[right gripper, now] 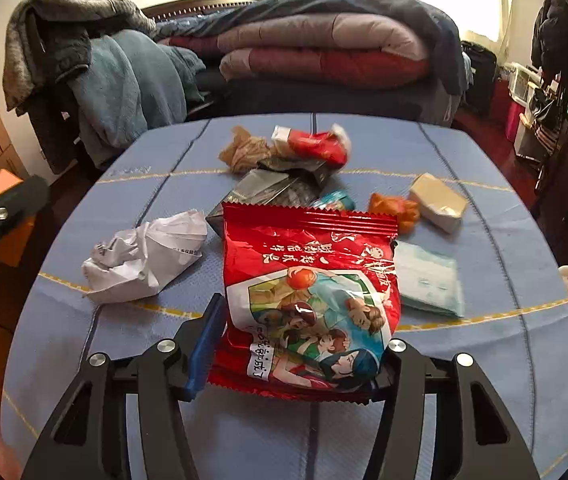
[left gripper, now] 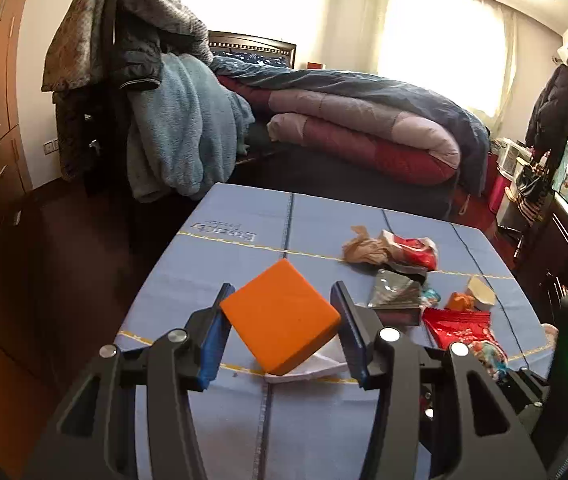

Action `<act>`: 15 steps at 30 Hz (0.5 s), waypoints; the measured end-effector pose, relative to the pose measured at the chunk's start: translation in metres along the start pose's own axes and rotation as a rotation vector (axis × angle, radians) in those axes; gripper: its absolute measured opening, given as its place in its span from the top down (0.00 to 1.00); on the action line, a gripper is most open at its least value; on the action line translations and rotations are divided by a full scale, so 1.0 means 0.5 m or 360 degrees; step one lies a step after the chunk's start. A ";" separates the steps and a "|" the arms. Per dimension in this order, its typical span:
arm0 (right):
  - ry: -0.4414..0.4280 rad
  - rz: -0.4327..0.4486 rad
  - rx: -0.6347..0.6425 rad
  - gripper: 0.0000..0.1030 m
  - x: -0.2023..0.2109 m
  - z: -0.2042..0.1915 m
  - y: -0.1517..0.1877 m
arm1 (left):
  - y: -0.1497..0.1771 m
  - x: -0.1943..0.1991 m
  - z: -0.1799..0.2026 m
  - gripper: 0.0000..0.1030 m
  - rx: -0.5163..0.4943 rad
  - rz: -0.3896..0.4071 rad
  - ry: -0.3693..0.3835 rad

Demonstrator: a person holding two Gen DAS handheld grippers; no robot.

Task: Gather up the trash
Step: 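Grasp the red snack bag with the right tool while the left holds the orange block, then carry orange block and red bag over the pink bin and open both tools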

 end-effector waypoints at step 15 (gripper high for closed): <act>0.0013 0.0215 -0.0132 0.46 0.145 0.192 -0.001 | 0.000 0.045 0.197 0.51 -0.0178 0.0048 0.0136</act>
Point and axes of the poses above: each gripper's, at about its wrist camera, not at the fingertips, and x roughly against the way its jaws point, z to its right, y to its underside, the point moved 8 cm from there along -x, roughly the way its jaws point, and after that the axes turned 1 degree about x, right-handed, at the moved point
